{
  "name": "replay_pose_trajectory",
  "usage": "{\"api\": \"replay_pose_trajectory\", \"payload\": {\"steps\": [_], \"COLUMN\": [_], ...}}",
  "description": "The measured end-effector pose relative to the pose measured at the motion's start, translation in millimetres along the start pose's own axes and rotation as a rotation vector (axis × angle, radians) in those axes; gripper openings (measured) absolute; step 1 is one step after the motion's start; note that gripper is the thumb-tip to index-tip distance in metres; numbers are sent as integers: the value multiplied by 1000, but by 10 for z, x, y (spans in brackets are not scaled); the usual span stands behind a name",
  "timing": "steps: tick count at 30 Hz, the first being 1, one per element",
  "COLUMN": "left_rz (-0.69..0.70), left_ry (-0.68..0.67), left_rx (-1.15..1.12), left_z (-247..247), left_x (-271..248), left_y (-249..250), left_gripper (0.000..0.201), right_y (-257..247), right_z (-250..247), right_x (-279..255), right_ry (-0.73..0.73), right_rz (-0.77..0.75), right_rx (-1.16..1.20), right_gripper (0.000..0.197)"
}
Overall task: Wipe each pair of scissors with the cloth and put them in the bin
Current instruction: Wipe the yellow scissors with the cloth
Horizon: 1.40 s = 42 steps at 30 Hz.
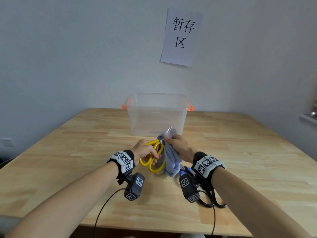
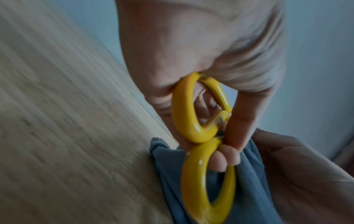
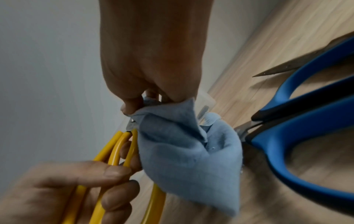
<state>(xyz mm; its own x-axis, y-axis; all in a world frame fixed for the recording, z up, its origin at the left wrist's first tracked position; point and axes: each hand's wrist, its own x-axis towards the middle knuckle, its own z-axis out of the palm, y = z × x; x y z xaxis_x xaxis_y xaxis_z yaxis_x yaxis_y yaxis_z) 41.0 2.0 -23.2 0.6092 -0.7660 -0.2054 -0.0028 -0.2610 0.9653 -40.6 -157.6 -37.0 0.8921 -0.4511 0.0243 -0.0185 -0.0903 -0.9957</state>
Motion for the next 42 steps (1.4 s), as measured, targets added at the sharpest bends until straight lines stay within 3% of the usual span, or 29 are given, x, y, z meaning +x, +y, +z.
{"api": "replay_pose_trajectory", "payload": {"steps": [4, 13, 25, 28, 31, 36, 39, 42], "left_rz": [-3, -4, 6, 10, 15, 6, -8, -20], "left_ry": [-11, -10, -14, -18, -14, -92, -168, -97], "left_rx": [8, 22, 64, 74, 104, 136, 96, 17], "left_z": [3, 68, 51, 41, 48, 50, 51, 24], "left_x": [12, 41, 61, 49, 31, -36, -101, -43], "left_y": [3, -4, 33, 32, 35, -7, -48, -31], "left_gripper": [20, 22, 22, 22, 21, 26, 31, 26], "right_y": [7, 148, 84, 114, 96, 116, 135, 72], "right_z": [2, 86, 170, 183, 181, -36, -232, -220], "right_x": [-14, 52, 102, 158, 144, 200, 285, 208], "right_ry": [-9, 178, 284, 291, 322, 371, 396, 366], "right_rz": [-18, -68, -58, -52, -49, -42, 43, 63], "right_rx": [-106, -179, -138, -119, -123, -26, 135, 246], "right_gripper": [25, 35, 39, 49, 37, 30, 22, 28]}}
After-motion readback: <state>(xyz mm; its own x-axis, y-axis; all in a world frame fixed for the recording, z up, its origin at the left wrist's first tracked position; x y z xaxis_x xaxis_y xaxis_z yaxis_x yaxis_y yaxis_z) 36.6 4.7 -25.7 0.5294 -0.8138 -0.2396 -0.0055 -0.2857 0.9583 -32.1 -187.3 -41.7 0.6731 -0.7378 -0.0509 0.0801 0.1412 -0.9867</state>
